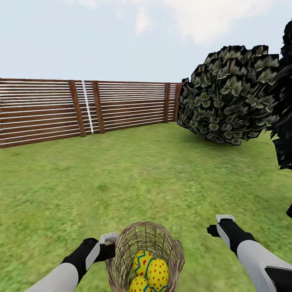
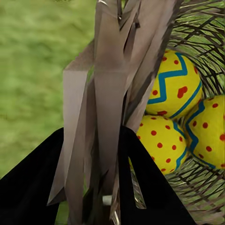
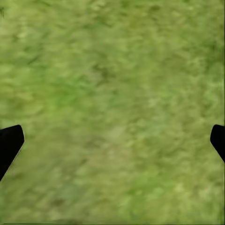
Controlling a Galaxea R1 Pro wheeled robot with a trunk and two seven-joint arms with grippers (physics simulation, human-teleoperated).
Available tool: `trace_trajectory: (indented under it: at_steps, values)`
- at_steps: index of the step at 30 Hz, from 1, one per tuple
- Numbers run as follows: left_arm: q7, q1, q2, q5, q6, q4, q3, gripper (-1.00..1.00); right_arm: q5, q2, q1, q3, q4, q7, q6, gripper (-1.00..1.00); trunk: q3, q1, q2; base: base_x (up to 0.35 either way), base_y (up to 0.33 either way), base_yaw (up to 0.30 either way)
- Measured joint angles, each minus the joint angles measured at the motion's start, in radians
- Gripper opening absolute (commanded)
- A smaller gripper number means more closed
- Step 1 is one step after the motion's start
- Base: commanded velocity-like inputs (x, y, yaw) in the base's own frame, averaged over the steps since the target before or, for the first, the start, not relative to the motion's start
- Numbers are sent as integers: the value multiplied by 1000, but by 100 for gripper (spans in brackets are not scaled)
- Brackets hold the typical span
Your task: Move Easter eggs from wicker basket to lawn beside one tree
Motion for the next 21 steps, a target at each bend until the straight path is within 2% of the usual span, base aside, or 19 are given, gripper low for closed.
trace_trajectory:
  at_steps: [11, 14, 21]
  values:
    - [0, 1, -2, -2, -17, 16, 0, -100, 2, 2, 4, 2, 0, 1, 0, 100, 34, -42, 77, 0, 0, 292]
    - [0, 1, -3, 3, -26, 23, 0, -100, 28, 3, 4, 2, 0, 0, 0, 100, 44, -54, 98, 0, 0, 293]
    - [0, 1, -3, 1, -26, 23, 0, -100, 31, 3, 6, 3, 0, 1, 0, 100, 66, -81, 147, 0, 0, 293]
